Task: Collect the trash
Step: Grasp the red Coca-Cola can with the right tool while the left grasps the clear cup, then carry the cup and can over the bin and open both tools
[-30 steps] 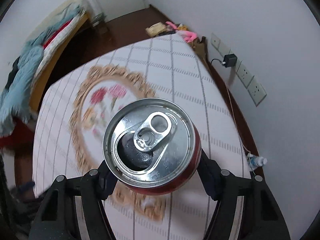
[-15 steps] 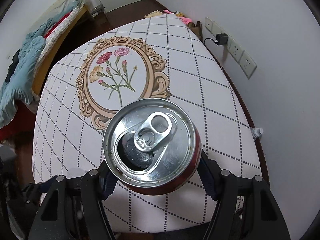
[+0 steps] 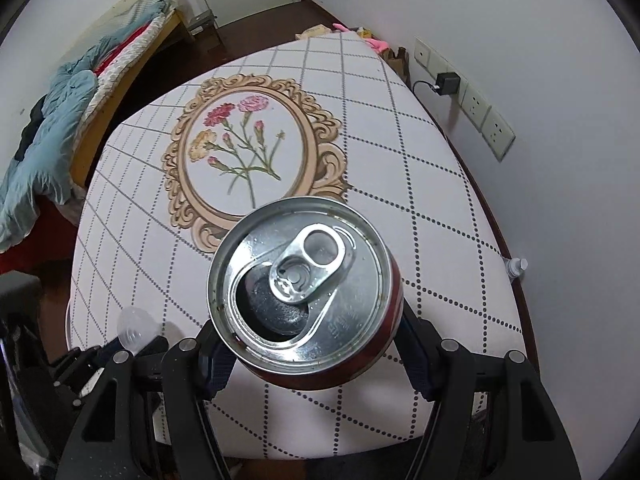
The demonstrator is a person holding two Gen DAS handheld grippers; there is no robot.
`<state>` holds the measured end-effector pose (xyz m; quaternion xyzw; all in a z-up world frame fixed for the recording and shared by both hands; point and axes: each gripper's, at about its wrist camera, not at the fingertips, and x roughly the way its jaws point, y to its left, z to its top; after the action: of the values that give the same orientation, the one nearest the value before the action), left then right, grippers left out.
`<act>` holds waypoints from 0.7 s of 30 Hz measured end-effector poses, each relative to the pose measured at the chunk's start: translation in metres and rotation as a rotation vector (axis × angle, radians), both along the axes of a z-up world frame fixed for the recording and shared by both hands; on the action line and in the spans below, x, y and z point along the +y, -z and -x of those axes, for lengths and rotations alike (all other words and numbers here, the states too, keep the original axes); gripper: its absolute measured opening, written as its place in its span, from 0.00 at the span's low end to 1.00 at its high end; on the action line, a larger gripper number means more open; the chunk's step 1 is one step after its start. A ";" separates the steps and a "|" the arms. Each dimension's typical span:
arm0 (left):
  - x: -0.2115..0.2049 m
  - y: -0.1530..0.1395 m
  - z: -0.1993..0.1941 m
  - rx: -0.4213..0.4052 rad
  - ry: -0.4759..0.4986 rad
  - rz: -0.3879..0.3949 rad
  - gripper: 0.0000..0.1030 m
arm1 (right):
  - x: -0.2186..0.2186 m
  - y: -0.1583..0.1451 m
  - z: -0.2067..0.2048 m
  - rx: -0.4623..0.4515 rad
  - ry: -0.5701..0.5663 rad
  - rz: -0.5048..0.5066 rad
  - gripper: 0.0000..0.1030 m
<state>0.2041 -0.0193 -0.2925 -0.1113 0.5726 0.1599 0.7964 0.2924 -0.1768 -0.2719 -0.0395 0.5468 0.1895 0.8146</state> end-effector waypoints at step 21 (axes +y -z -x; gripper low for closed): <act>0.219 -0.166 0.116 -0.304 -0.299 -0.158 0.32 | 0.229 -0.132 0.086 -0.087 -0.391 -0.260 0.68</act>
<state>0.0881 0.1993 -0.1267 -0.1547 0.4088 0.3019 0.8472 0.2060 0.0521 -0.1398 -0.0476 0.4641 0.4103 0.7836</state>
